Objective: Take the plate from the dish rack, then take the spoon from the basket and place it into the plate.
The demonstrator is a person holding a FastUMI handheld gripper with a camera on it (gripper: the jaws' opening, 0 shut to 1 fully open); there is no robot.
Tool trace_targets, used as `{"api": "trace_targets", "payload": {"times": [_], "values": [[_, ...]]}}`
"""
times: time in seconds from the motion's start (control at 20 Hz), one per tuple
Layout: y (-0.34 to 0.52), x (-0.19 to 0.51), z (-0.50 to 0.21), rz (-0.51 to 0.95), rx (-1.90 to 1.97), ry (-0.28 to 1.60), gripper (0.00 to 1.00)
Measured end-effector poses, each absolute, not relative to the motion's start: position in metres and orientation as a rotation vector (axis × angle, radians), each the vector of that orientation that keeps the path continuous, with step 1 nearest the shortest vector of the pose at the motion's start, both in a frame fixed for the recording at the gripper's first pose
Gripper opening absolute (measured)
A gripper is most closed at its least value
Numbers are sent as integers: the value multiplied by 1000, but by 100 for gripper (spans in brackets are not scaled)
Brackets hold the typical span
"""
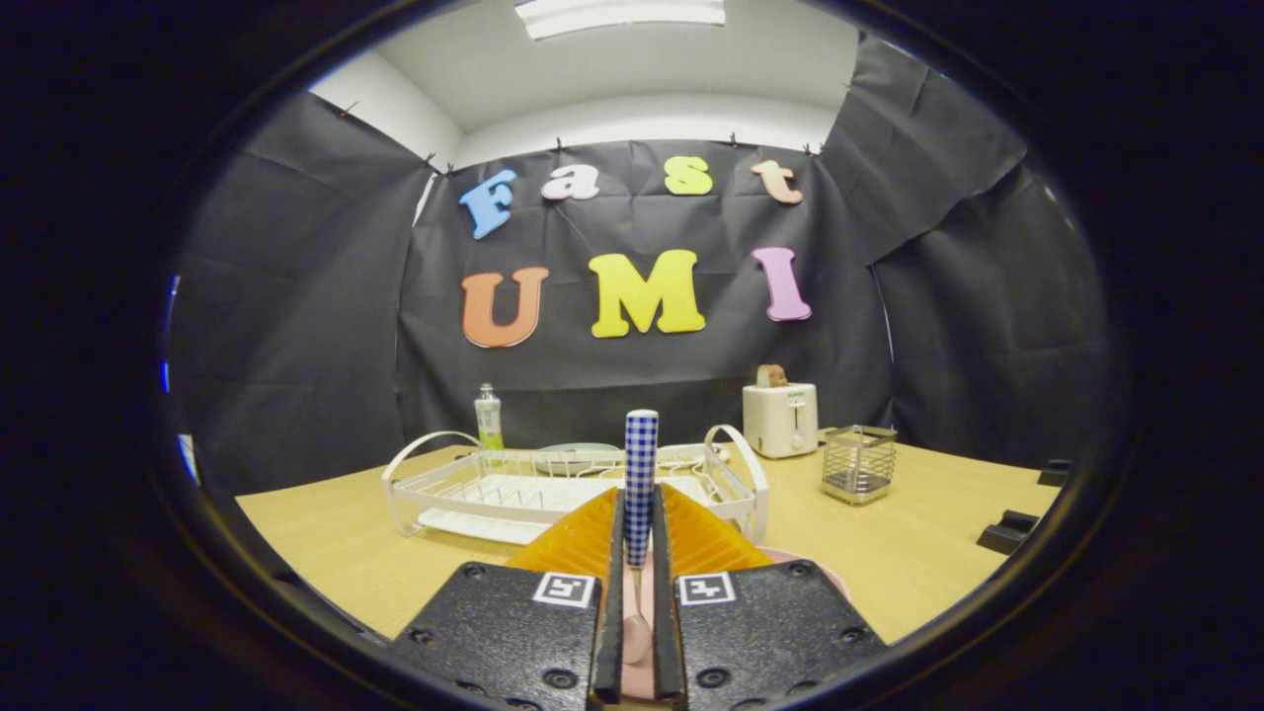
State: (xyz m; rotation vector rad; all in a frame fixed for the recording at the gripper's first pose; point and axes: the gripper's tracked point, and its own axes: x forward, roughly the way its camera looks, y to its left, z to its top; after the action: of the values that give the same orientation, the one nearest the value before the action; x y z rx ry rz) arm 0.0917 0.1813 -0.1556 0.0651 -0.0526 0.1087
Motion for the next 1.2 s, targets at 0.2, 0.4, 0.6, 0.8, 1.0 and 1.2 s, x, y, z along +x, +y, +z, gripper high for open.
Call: {"api": "trace_targets", "payload": {"times": [0.2,0.4,0.6,0.8,1.0,1.2], "values": [[179,84,-155,128,64,-51,18],[157,80,-155,104,55,-29,25],[131,75,-151,88,60,14,56],[111,70,-137,100,98,43,80],[92,65,-123,80,87,60,100],[72,54,-96,58,46,61,100]]}}
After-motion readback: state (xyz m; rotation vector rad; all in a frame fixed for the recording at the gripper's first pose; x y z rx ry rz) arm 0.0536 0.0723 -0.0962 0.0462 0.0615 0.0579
